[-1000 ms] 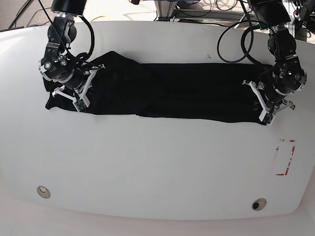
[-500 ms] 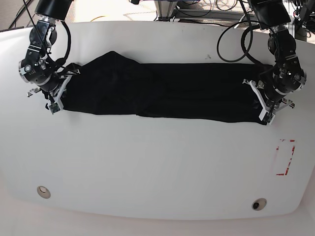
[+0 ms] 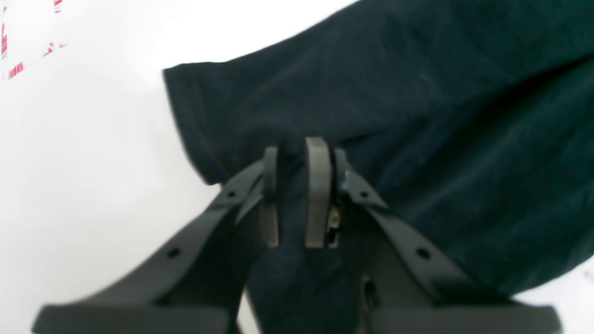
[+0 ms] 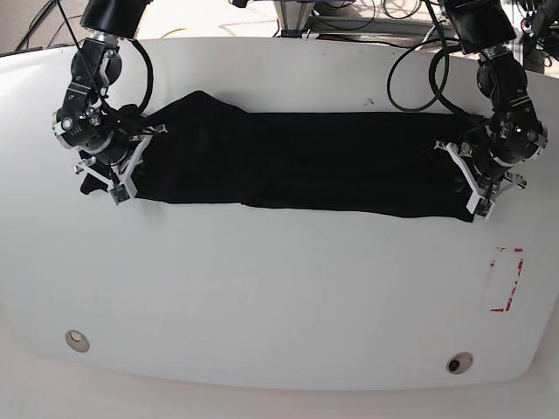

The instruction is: Layout the t-shirt on the table in an organized manner, then fold the t-shirt properly

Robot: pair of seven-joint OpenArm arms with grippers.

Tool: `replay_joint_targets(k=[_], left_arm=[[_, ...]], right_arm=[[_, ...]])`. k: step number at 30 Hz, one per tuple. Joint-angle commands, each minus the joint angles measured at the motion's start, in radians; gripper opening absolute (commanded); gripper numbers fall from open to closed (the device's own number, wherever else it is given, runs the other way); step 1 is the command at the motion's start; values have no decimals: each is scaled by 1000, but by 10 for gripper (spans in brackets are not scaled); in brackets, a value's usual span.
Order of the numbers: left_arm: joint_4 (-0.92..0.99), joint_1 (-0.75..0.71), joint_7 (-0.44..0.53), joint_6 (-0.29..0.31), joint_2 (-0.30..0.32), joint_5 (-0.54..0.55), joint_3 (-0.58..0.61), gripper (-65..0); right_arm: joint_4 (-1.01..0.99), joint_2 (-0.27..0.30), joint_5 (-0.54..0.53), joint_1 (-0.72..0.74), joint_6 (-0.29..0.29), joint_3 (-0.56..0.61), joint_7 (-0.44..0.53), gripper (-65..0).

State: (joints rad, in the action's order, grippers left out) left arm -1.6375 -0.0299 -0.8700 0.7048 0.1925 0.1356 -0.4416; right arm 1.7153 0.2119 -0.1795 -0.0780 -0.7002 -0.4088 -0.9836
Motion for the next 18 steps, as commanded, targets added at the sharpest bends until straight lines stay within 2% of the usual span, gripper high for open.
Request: replay_joint_targets(k=[1, 8, 11, 14, 18], left_arm=[[23, 40, 2, -7, 23, -4, -29, -560], [144, 123, -61, -7, 61, 22, -133, -371], [191, 157, -97, -7, 74, 46, -156, -319], [230, 181, -136, -7, 109, 78, -156, -301], [303, 198, -168, -7, 129, 189, -156, -300]], right_arm=[[-65, 14, -4, 22, 2, -2, 52, -623], [-197, 19, -4, 33, 2, 54, 148, -623], [-211, 21, -4, 31, 2, 54, 153, -623], [-212, 22, -4, 31, 2, 54, 153, -623], [-214, 22, -4, 31, 2, 55, 153, -623]])
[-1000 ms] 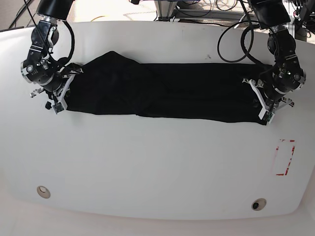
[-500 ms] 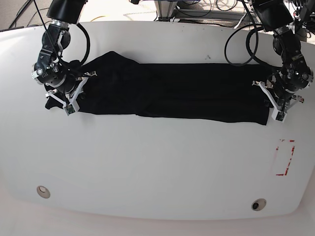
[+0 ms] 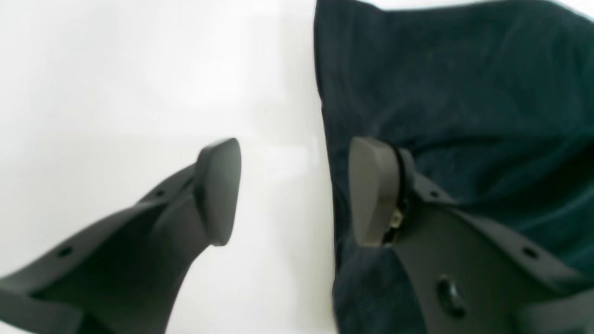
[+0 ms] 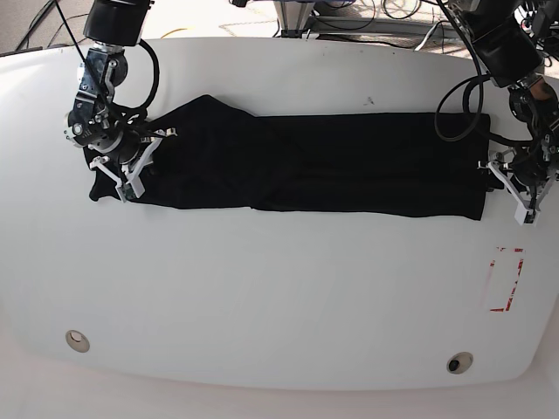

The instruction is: Layout the t-shirt on the table in an organized manner, then fold the t-shirt properly

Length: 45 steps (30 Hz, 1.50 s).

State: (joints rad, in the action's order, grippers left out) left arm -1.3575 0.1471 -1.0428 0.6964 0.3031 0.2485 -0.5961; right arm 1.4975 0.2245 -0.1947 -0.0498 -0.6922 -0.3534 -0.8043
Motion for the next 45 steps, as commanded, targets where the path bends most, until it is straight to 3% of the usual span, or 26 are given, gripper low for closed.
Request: replay_joint_targets(k=[1, 10, 23, 35, 37, 42, 45], left_arm=[[34, 21, 5, 2, 21, 101, -2, -300], [183, 15, 2, 2, 63, 243, 35, -300], [230, -5, 2, 2, 54, 251, 104, -299], [229, -40, 2, 2, -6, 251, 160, -311], [229, -40, 2, 2, -9, 251, 160, -344], [229, -42, 8, 2, -9, 251, 160, -557], [226, -40, 23, 2, -9, 251, 158, -601]], right_arm=[[4, 9, 11, 3, -6, 0, -27, -623], [2, 9, 11, 3, -6, 1, -27, -623], [2, 5, 11, 1, -6, 1, -27, -623], [2, 3, 4, 1, -6, 1, -30, -623], [2, 3, 4, 1, -6, 1, -30, -623], [2, 3, 4, 1, -6, 1, -30, -623], [2, 3, 4, 1, -6, 1, -30, -623]])
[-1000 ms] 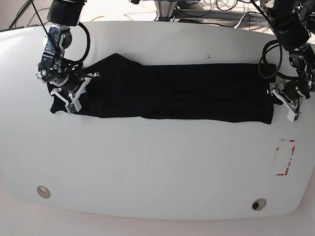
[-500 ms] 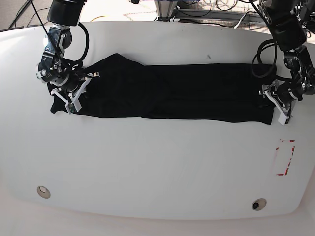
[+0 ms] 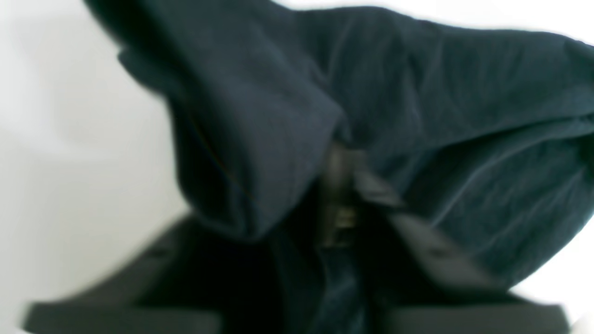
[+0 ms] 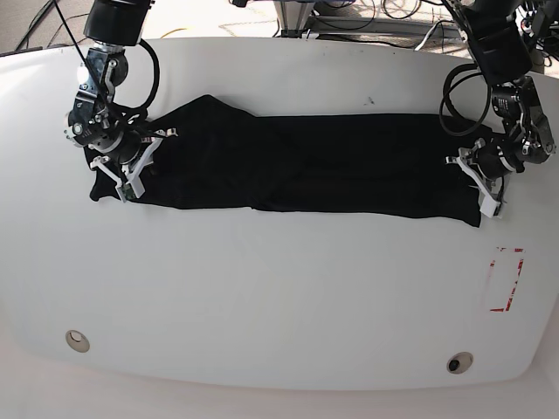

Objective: Layout the t-shirt on the table in an organized manner, then fold the t-shirt properly
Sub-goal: 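Fold the strip end with the left gripper toward the right gripper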

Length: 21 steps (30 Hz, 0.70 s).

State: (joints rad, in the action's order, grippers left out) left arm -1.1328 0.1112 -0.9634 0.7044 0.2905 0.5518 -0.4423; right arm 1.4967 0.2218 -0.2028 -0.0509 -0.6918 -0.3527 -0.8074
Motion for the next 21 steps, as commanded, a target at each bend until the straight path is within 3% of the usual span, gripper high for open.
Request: replay_joint_targets(k=[1, 5, 9, 17, 21], left_arm=[[-11, -5, -48, -6, 3, -52, 3, -603], [-89, -5, -64, -6, 3, -52, 3, -606], [-226, -5, -142, -6, -3, -52, 3, -607], [-479, 14, -342, -6, -89, -52, 27, -603], [-539, 37, -406, -6, -129, -52, 106, -603]], right_arm=[[3, 6, 12, 3, -6, 1, -27, -623], [3, 4, 12, 3, -6, 1, -27, -623], [3, 4, 13, 3, -6, 1, -27, -623], [3, 4, 15, 4, -6, 1, -27, -623], [3, 4, 12, 4, -6, 1, -27, -623]])
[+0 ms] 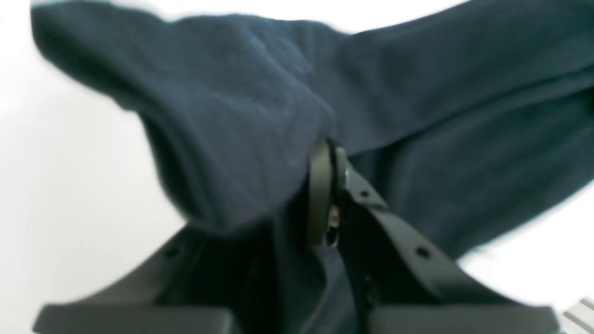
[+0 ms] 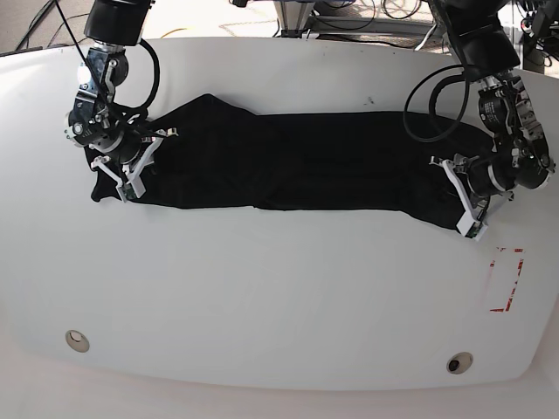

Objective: Layout the t-shirt on the table in an organized manner, then fold the t-shirt properly
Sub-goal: 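Fold the strip end with the left gripper toward the right gripper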

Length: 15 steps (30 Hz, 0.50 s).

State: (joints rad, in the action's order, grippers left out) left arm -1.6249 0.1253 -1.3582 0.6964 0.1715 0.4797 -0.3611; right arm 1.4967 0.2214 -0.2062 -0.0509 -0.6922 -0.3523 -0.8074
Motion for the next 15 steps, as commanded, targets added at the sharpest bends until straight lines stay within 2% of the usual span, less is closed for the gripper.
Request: replay_joint_targets(k=[1, 9, 15], left_arm=[[-61, 23, -20, 2, -23, 20, 41, -603], [-77, 35, -34, 2, -132, 20, 192, -603], [-70, 50, -33, 2, -214, 15, 254, -603]], right_arm=[[3, 3, 15, 4, -6, 0, -27, -623], [3, -14, 23, 6, -6, -1, -27, -623], [3, -21, 23, 6, -6, -1, -27, -623]])
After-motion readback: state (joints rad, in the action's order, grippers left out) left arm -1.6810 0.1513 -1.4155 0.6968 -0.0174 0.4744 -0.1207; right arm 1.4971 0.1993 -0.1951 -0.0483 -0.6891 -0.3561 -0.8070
